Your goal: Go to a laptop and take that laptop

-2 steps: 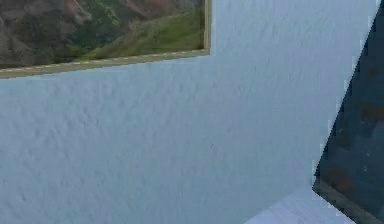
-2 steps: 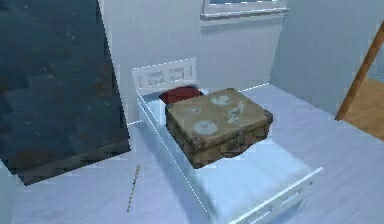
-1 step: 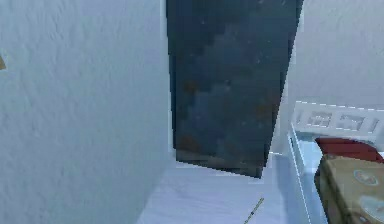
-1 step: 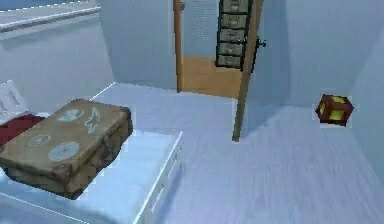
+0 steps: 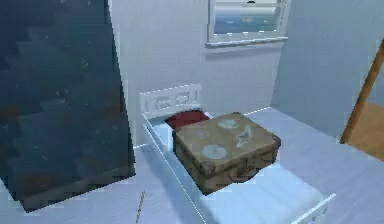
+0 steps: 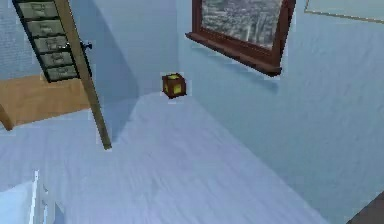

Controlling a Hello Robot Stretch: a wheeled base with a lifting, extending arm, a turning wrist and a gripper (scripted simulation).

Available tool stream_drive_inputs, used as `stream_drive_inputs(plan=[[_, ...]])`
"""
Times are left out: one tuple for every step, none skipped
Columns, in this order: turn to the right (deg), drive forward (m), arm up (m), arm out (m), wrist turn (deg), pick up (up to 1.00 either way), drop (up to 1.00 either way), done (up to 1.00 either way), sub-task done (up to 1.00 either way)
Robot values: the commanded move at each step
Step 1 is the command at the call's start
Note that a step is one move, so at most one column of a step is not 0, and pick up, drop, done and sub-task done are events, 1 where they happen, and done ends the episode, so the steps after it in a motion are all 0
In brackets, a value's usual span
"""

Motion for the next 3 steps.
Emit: stream_drive_inputs(plan=[[42.0,0.0,0.0,0.0,0.0,0.0,0.0,0.0,0.0],[0.0,0.2,0.0,0.0,0.0,0.0,0.0,0.0,0.0],[45.0,0.0,0.0,0.0,0.0,0.0,0.0,0.0,0.0]])
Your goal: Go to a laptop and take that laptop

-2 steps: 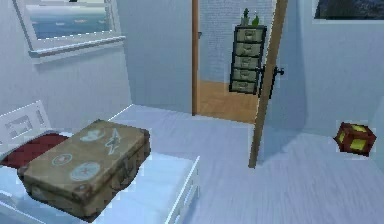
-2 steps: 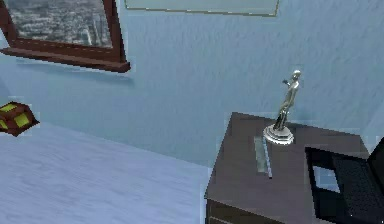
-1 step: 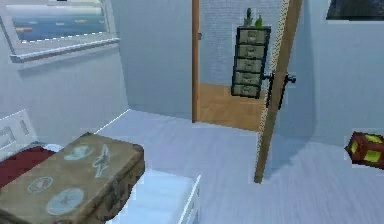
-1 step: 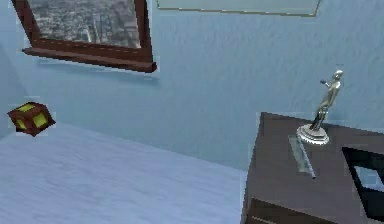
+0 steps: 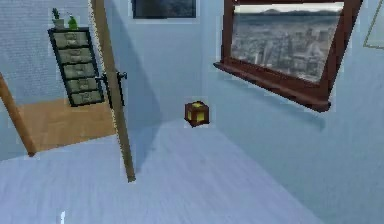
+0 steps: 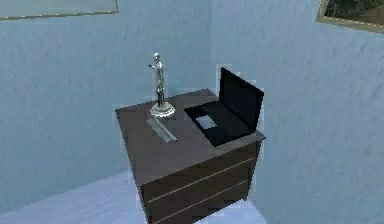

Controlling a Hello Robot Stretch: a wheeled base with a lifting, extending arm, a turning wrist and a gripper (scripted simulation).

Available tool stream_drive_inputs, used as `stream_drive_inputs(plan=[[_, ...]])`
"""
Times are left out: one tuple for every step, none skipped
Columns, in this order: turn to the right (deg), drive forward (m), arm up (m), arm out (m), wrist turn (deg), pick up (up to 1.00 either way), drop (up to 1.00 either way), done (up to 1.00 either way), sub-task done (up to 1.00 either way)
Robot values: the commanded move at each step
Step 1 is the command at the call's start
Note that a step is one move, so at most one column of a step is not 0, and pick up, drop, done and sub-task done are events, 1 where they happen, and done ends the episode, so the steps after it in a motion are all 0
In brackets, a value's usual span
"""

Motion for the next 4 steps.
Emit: stream_drive_inputs(plan=[[45.0,0.0,0.0,0.0,0.0,0.0,0.0,0.0,0.0],[39.0,0.0,0.0,0.0,0.0,0.0,0.0,0.0,0.0],[0.0,0.35,0.0,0.0,0.0,0.0,0.0,0.0,0.0],[-45.0,0.0,0.0,0.0,0.0,0.0,0.0,0.0,0.0]])
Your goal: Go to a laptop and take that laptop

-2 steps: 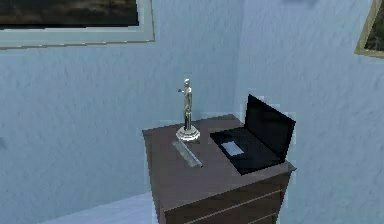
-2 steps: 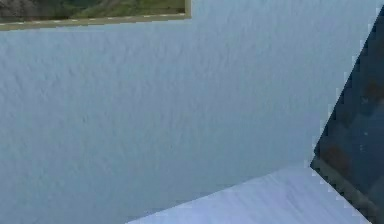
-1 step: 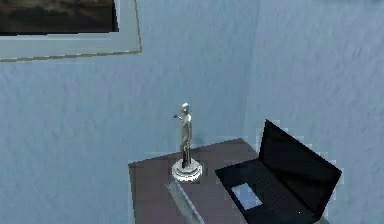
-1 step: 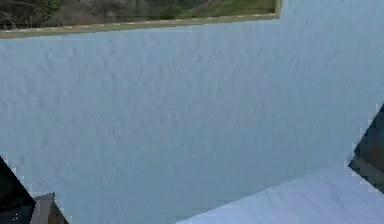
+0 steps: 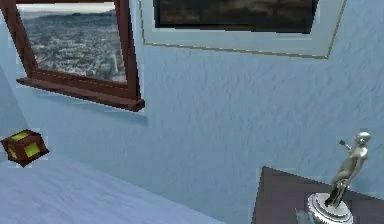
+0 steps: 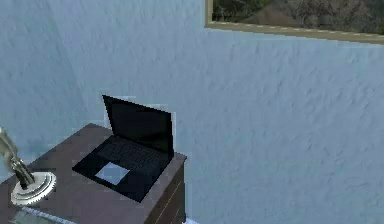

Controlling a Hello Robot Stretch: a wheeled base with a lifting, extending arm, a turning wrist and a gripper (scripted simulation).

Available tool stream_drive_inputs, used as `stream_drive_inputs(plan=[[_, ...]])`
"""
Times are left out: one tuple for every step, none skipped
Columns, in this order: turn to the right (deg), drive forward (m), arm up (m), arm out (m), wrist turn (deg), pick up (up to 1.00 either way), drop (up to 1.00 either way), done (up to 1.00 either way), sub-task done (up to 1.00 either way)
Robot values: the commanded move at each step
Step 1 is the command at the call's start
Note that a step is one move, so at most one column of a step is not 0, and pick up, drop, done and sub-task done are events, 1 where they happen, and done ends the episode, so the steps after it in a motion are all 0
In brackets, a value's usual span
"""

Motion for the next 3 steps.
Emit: stream_drive_inputs(plan=[[-18.0,0.0,0.0,0.0,0.0,0.0,0.0,0.0,0.0],[0.0,0.0,0.5,0.0,0.0,0.0,0.0,0.0,0.0],[0.0,0.0,0.26,0.0,0.0,0.0,0.0,0.0,0.0]])
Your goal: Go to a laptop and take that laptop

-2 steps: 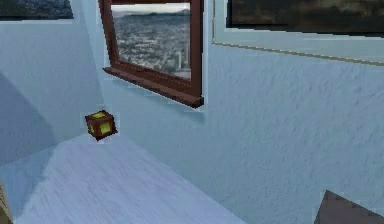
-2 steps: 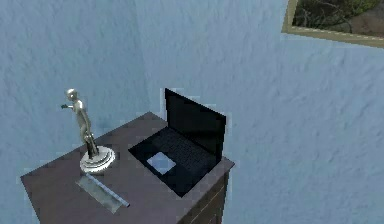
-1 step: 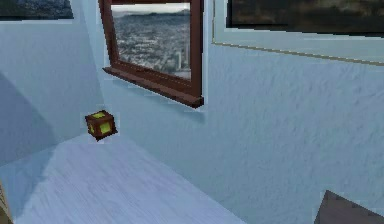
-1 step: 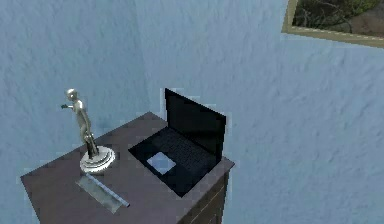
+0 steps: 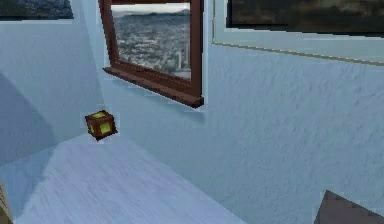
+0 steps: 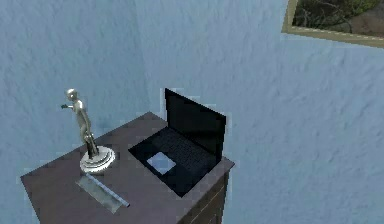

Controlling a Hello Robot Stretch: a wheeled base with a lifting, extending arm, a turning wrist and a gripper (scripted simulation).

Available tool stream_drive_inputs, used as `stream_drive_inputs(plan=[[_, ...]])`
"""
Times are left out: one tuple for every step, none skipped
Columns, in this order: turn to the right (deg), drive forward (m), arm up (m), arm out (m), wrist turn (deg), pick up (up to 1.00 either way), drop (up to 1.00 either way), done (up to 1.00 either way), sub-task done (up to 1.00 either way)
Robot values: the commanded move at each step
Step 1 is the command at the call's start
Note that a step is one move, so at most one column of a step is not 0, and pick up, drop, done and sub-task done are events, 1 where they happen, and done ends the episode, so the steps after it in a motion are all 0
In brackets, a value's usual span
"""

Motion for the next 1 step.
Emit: stream_drive_inputs(plan=[[0.0,0.0,0.0,0.22,0.0,0.0,0.0,0.0,0.0]])
